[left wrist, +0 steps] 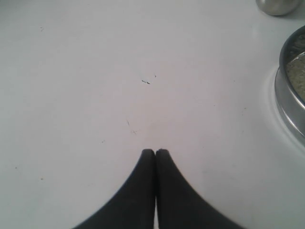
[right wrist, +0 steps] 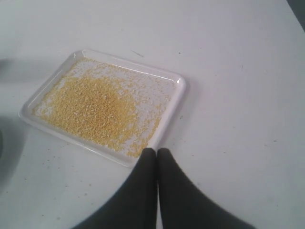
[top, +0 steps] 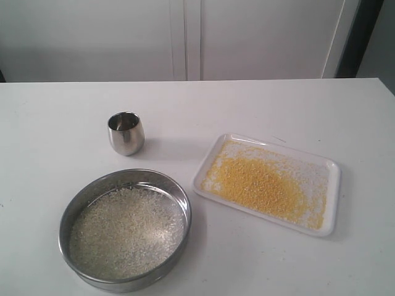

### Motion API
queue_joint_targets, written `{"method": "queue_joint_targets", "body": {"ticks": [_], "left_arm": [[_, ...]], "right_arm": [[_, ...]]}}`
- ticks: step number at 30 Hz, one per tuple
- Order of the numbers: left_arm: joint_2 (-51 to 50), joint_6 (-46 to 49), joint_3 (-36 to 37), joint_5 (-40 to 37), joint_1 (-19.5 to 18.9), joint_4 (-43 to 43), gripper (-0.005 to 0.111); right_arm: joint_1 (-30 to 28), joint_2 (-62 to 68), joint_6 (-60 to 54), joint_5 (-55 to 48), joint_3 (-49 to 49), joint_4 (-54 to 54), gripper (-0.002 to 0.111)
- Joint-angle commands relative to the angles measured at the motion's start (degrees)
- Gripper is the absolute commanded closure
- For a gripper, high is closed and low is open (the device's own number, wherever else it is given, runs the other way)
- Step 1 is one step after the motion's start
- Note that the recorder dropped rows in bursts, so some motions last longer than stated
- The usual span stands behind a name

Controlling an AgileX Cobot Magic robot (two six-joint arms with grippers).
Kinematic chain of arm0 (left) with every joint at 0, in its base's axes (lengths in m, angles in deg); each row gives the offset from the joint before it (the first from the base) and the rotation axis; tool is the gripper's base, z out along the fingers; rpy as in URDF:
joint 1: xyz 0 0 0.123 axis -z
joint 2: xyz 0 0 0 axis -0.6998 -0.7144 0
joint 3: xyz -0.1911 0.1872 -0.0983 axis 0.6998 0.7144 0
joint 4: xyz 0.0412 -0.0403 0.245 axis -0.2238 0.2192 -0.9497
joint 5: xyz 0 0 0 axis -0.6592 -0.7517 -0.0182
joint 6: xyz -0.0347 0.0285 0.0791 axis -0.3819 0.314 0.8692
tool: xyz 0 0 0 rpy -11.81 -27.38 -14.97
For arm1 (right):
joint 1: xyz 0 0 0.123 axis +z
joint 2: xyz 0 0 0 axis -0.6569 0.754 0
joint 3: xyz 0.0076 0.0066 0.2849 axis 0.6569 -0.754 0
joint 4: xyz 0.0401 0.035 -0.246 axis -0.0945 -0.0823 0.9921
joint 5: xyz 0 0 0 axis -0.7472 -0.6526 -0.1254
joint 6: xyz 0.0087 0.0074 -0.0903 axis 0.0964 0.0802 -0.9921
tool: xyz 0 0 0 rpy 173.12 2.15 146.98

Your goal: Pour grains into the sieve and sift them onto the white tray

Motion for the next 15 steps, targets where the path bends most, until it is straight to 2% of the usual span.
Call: {"method": "queue_joint_targets", "body": {"ticks": [1,7,15], "left_arm": [[0.3,0.0,0.5,-0.2,-0.2,0.6,0.107],[0.3,0.0,0.5,-0.2,-0.2,0.6,0.107],[0.3,0.0,0.5,-0.2,-0.2,0.6,0.107]], "right_arm": [[-0.1,-5.6,-0.6,1.2,-2.6,0.1,0.108],[-0.1,-15.1,-0.6,7.3,-6.6,0.3,0.108],[-0.1,-23.6,-0.4,10.4,-13.0,6.9,0.108]]}}
